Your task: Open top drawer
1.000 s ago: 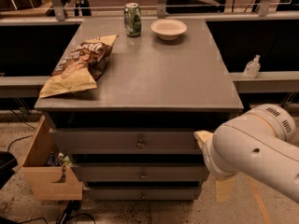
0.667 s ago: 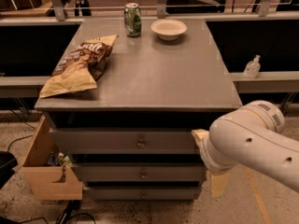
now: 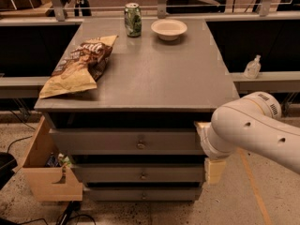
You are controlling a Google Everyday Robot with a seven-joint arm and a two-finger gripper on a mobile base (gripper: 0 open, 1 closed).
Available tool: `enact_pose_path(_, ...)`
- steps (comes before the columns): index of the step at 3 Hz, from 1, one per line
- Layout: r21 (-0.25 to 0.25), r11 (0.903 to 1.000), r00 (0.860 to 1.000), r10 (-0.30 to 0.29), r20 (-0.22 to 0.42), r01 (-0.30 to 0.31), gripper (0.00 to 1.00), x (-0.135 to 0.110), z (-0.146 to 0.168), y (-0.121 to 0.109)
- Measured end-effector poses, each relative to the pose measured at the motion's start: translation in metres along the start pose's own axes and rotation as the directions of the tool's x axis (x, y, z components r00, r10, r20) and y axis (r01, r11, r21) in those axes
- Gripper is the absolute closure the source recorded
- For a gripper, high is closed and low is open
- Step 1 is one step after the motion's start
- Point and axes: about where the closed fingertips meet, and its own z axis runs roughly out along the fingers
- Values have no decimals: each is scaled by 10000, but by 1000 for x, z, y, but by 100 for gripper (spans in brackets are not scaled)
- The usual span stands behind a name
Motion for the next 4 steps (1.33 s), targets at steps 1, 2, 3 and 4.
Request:
enact_pose_path(1,-13,9996,9996,273,115,-273,16,2,6,-9)
enact_pose_path(2,-4,9997,9996,260,104,-260,39,2,5,-8)
enact_pose_path(3,6,9997,9996,248,94,-248,64,2,4,-8)
enact_pose_path(4,9,9997,9997,244,89,-244,85,2,3,-8)
